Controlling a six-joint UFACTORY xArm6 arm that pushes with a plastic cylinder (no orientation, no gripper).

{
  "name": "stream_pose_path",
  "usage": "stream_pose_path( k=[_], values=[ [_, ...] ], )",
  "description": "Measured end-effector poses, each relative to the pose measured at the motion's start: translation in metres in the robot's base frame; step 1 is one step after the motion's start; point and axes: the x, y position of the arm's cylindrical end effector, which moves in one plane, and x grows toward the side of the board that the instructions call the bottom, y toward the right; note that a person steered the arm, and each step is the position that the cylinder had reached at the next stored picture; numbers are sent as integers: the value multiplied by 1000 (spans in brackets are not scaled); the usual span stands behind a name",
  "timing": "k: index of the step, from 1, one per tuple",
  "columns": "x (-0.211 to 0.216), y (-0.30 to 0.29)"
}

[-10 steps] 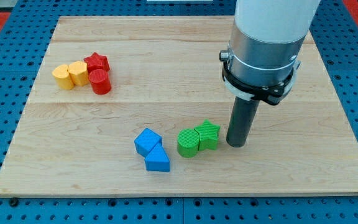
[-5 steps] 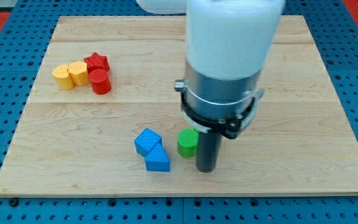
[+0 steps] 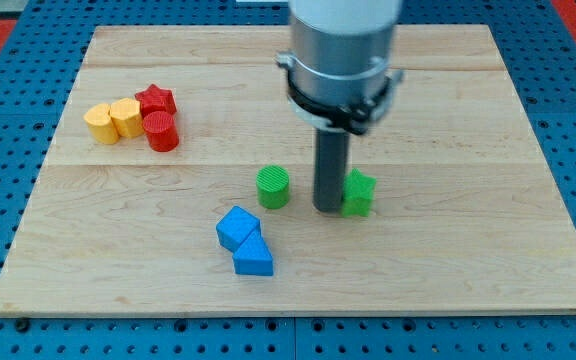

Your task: Move the green star towards the center of the board

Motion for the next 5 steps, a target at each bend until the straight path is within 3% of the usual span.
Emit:
stream_pose_path(
  k=[1,2,3,5],
  values=[
    [37,25],
    [14,68],
    [-20,66],
    [23,41]
  ],
)
